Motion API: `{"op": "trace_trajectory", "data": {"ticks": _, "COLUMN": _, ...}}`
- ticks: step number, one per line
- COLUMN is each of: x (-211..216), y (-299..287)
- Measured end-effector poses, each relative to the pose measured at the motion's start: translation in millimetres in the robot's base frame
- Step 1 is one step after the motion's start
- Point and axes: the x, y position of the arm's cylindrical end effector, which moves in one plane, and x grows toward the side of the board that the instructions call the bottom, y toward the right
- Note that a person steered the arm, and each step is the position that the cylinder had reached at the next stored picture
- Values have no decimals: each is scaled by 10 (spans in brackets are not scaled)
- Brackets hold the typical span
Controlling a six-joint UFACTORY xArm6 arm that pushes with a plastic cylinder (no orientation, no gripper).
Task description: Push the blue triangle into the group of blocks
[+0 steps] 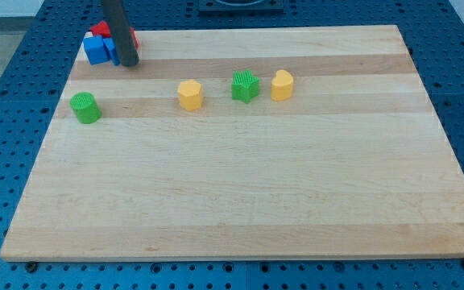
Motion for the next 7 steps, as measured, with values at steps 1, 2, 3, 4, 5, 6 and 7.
{"op": "trace_trajectory", "data": {"ticks": 1, "x": 148, "y": -117}}
{"op": "trace_trajectory", "data": {"ticks": 2, "x": 148, "y": -376}}
{"op": "trace_trajectory", "data": {"ticks": 3, "x": 148, "y": -421}}
{"op": "trace_trajectory", "data": {"ticks": 4, "x": 148, "y": -452}}
{"op": "trace_trajectory", "data": {"ticks": 5, "x": 163, "y": -452}}
{"op": "trace_trajectory", "data": {"ticks": 6, "x": 206, "y": -479}}
{"op": "trace_trajectory", "data": {"ticks": 7, "x": 242, "y": -697}}
